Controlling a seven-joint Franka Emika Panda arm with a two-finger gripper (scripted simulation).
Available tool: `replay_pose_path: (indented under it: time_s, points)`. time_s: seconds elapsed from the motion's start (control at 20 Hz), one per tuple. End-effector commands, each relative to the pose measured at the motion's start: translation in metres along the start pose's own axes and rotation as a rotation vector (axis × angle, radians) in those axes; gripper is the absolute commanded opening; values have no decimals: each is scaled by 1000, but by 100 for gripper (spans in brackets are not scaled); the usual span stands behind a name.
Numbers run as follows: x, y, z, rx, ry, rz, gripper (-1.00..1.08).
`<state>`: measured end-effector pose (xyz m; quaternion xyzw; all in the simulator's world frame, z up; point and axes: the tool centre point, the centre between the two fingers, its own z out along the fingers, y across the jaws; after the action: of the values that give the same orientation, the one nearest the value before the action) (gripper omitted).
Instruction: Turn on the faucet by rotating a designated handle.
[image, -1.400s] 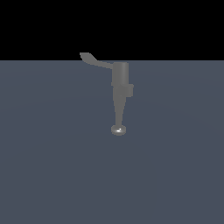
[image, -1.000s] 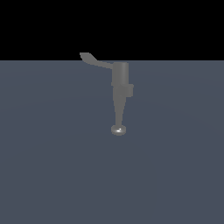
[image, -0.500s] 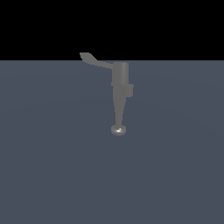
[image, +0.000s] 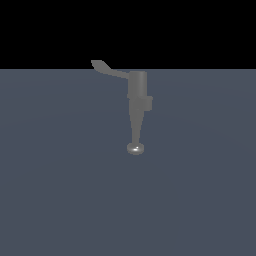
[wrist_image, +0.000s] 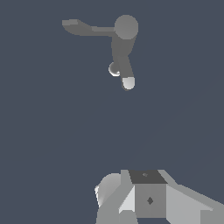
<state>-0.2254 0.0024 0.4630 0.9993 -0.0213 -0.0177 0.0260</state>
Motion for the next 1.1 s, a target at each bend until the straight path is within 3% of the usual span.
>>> replay_pose_path:
  time_s: [0.0, 1.05]
  points:
    - [8, -2, 1, 5, 1, 41, -100]
    - [105, -32, 32, 53, -6, 532, -100]
